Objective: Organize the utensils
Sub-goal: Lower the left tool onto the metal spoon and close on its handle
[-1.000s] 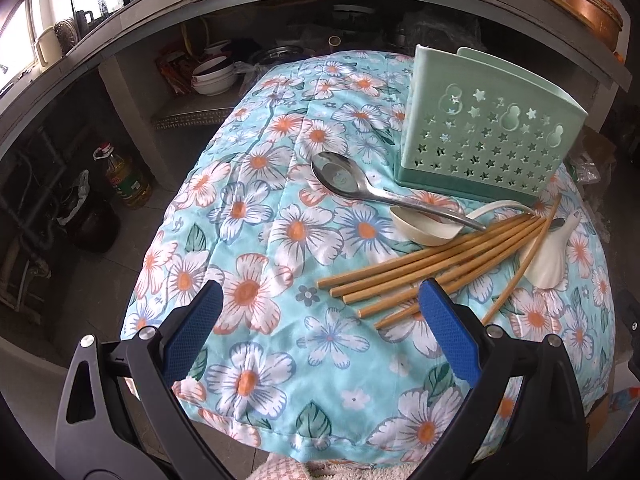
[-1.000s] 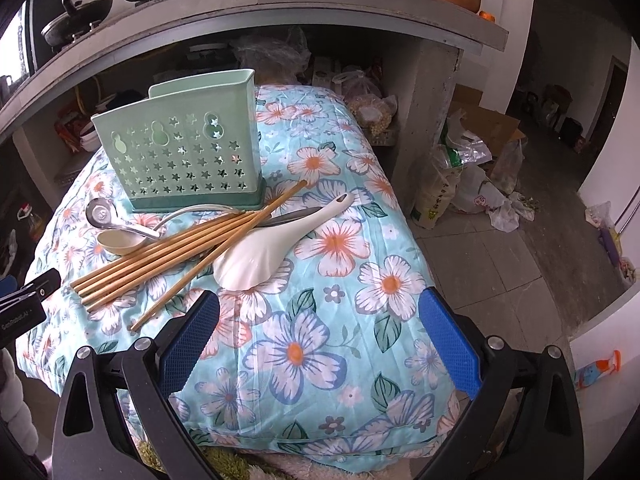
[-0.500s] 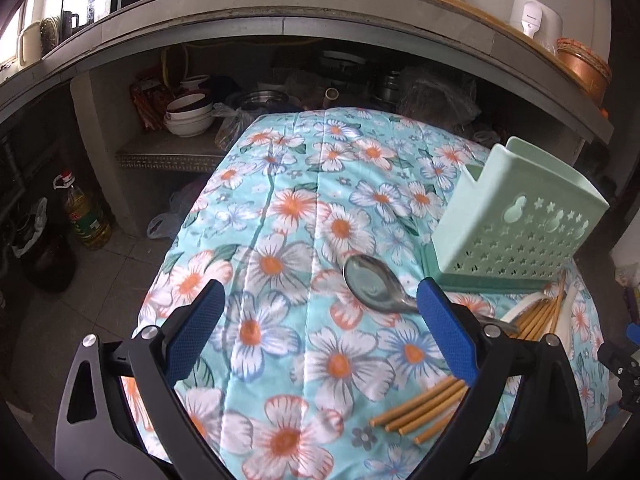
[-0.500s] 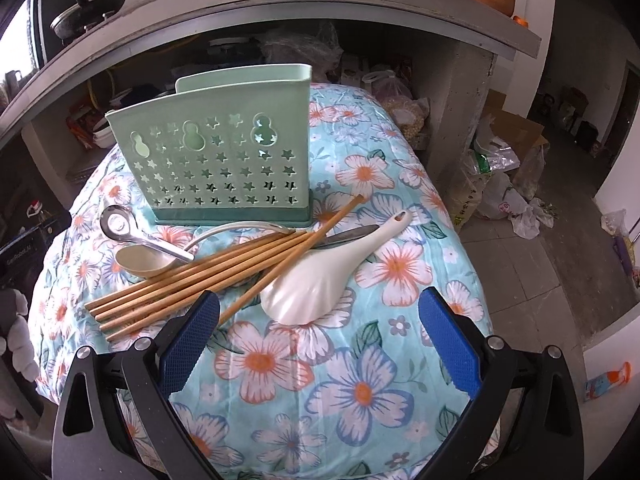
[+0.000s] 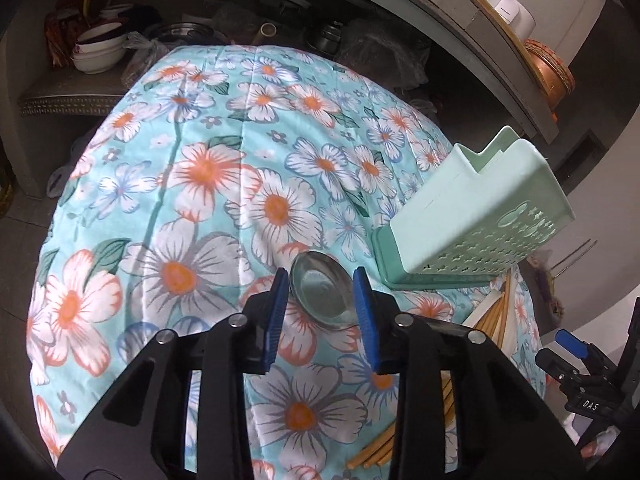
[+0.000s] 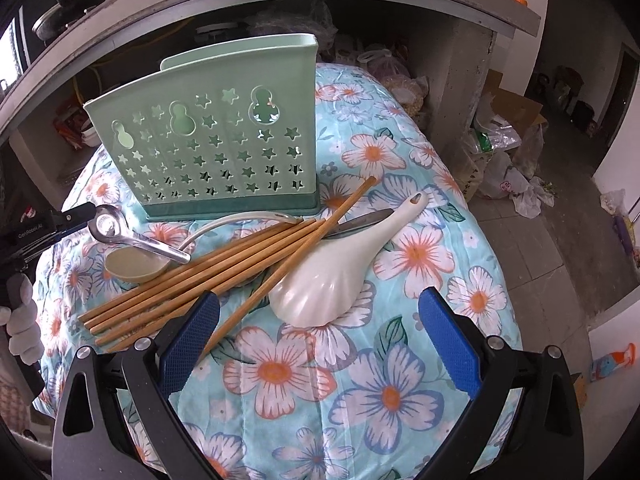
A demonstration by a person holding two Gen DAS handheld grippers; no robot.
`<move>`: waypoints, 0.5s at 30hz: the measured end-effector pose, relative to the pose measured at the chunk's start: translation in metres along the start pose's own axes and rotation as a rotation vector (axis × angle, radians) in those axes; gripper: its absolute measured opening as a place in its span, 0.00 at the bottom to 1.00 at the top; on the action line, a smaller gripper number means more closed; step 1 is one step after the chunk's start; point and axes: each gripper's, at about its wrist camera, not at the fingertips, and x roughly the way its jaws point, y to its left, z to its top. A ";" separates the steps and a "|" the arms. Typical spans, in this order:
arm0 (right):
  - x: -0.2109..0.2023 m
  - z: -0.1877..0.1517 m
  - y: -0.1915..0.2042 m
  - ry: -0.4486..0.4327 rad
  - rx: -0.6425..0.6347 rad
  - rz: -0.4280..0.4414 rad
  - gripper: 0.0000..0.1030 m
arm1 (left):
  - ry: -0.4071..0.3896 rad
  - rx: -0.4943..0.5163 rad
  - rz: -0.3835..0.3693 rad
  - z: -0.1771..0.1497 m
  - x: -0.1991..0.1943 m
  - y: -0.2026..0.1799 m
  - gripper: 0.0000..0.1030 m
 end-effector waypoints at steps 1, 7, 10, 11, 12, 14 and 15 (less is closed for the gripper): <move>0.001 0.000 0.000 0.003 0.003 -0.001 0.94 | 0.014 -0.007 -0.007 0.000 0.004 0.003 0.24; 0.007 -0.001 -0.001 0.016 0.022 -0.005 0.94 | 0.045 -0.061 -0.055 -0.003 0.022 0.015 0.15; 0.010 -0.003 -0.003 0.027 0.037 0.000 0.94 | 0.035 -0.055 -0.054 -0.001 0.024 0.013 0.12; 0.010 -0.003 -0.004 0.030 0.041 0.002 0.94 | 0.032 -0.056 -0.053 0.000 0.023 0.012 0.11; 0.010 -0.004 -0.004 0.031 0.043 0.003 0.94 | 0.029 -0.057 -0.055 0.000 0.023 0.012 0.10; 0.010 -0.004 -0.005 0.028 0.046 0.007 0.94 | 0.019 -0.067 -0.062 0.002 0.020 0.014 0.08; 0.009 -0.004 -0.005 0.027 0.046 0.008 0.94 | 0.014 -0.077 -0.068 0.004 0.020 0.015 0.08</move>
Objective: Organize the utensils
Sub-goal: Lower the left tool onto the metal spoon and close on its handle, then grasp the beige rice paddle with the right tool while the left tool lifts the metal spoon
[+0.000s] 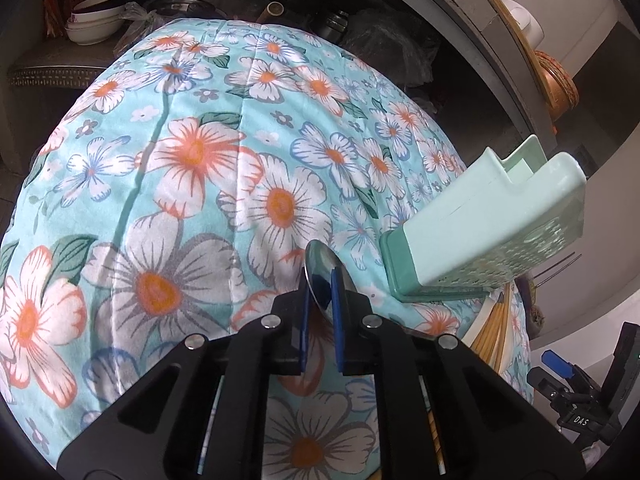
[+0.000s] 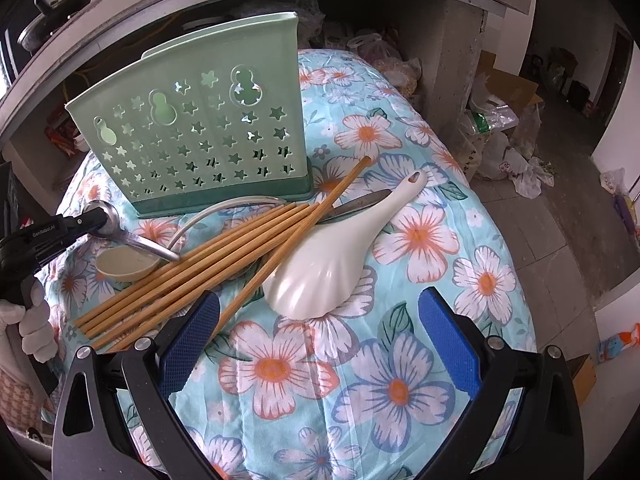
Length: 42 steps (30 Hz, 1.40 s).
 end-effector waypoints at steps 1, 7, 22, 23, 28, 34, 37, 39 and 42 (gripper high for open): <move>0.000 0.000 0.000 -0.002 -0.002 0.003 0.94 | -0.006 -0.011 -0.005 0.001 -0.002 0.001 0.07; -0.010 0.003 0.007 -0.060 -0.050 0.059 0.94 | -0.083 -0.055 -0.047 0.006 -0.033 0.001 0.03; -0.024 -0.007 0.111 -0.191 -0.506 0.335 0.71 | -0.325 -0.130 0.002 0.016 -0.126 0.018 0.02; -0.021 -0.009 0.120 -0.191 -0.534 0.338 0.68 | -0.329 -0.131 0.010 0.016 -0.128 0.020 0.02; 0.001 -0.012 0.154 -0.152 -0.616 0.311 0.55 | -0.352 -0.138 0.035 0.018 -0.136 0.024 0.02; 0.027 -0.016 0.177 -0.081 -0.680 0.247 0.37 | -0.371 -0.142 0.053 0.021 -0.142 0.026 0.02; 0.034 -0.016 0.182 -0.041 -0.679 0.248 0.34 | -0.384 -0.142 0.054 0.024 -0.146 0.025 0.02; 0.035 -0.016 0.183 -0.034 -0.669 0.247 0.22 | -0.393 -0.138 0.048 0.025 -0.149 0.024 0.03; 0.037 -0.013 0.183 -0.031 -0.650 0.246 0.14 | -0.410 -0.129 0.031 0.028 -0.155 0.020 0.02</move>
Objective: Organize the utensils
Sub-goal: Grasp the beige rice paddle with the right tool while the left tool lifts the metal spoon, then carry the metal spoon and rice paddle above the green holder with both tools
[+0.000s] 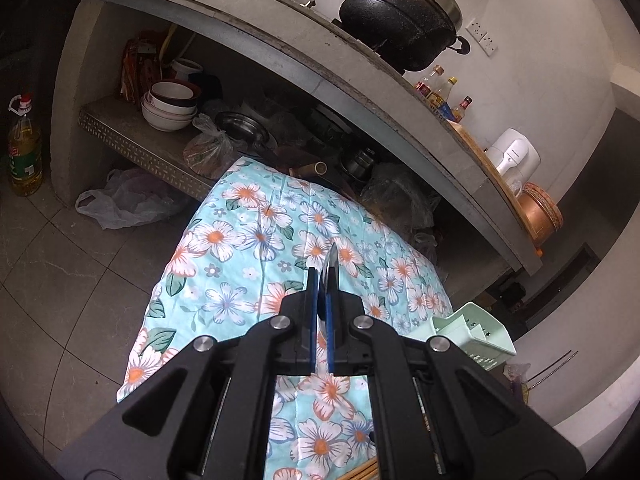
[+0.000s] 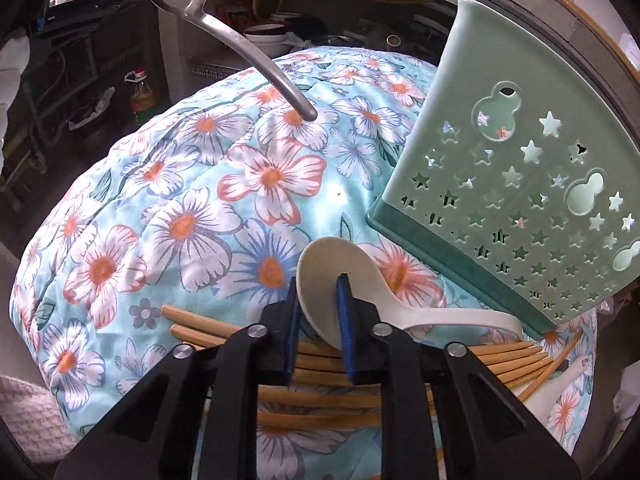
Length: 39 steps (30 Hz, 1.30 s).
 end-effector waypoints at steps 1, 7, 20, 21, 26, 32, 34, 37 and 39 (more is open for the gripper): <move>-0.002 0.002 -0.002 -0.008 0.004 -0.001 0.14 | -0.005 0.002 -0.010 0.002 -0.001 -0.002 0.02; -0.037 0.013 -0.032 -0.095 0.098 0.027 0.10 | -0.056 0.034 -0.086 0.017 -0.009 -0.024 0.02; -0.117 0.009 -0.136 -0.280 0.428 0.094 0.05 | -0.112 0.183 -0.252 0.046 0.012 -0.099 0.02; -0.122 0.007 -0.142 -0.288 0.446 0.097 0.05 | -0.104 0.206 -0.249 0.045 0.016 -0.106 0.02; -0.143 -0.009 -0.162 -0.331 0.510 0.098 0.05 | -0.061 0.345 -0.171 0.033 0.039 -0.135 0.02; -0.183 -0.016 -0.185 -0.425 0.551 0.089 0.05 | -0.050 0.543 -0.042 0.011 0.059 -0.163 0.03; -0.203 -0.017 -0.193 -0.474 0.555 0.082 0.05 | -0.033 0.603 -0.002 0.003 0.068 -0.170 0.03; -0.232 -0.015 -0.203 -0.551 0.539 0.054 0.05 | 0.008 0.654 0.014 -0.009 0.081 -0.177 0.03; -0.248 -0.011 -0.210 -0.599 0.529 0.055 0.05 | 0.038 0.659 0.006 -0.013 0.088 -0.178 0.03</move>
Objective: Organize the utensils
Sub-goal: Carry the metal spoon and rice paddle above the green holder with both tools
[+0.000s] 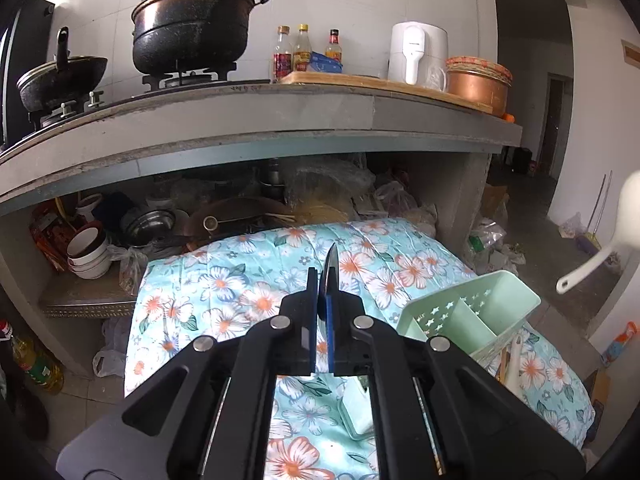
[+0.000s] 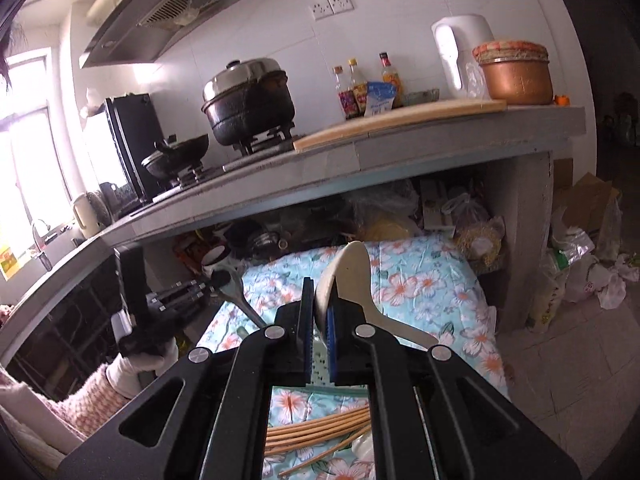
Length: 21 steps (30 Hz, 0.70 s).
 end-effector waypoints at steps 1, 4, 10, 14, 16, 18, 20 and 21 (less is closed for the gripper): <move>-0.003 0.007 -0.001 -0.019 0.002 0.021 0.05 | 0.010 -0.006 -0.008 -0.001 0.003 0.000 0.03; -0.007 0.025 -0.005 -0.055 0.027 0.099 0.05 | 0.034 -0.038 -0.031 -0.005 0.010 0.000 0.05; 0.014 0.041 -0.016 -0.048 0.105 0.243 0.05 | 0.026 -0.081 -0.062 -0.008 0.007 0.002 0.23; 0.034 0.040 -0.020 -0.008 0.147 0.298 0.05 | -0.008 -0.097 -0.068 -0.008 -0.002 0.003 0.35; 0.047 0.037 -0.024 0.031 0.177 0.318 0.06 | -0.015 -0.111 -0.069 -0.008 -0.007 0.006 0.39; 0.060 0.030 -0.029 0.069 0.204 0.318 0.05 | -0.024 -0.133 -0.073 -0.011 -0.011 0.009 0.44; 0.075 0.022 -0.033 0.110 0.219 0.308 0.06 | -0.033 -0.158 -0.083 -0.014 -0.016 0.013 0.48; 0.083 0.018 -0.035 0.128 0.222 0.296 0.06 | -0.035 -0.168 -0.087 -0.016 -0.018 0.015 0.50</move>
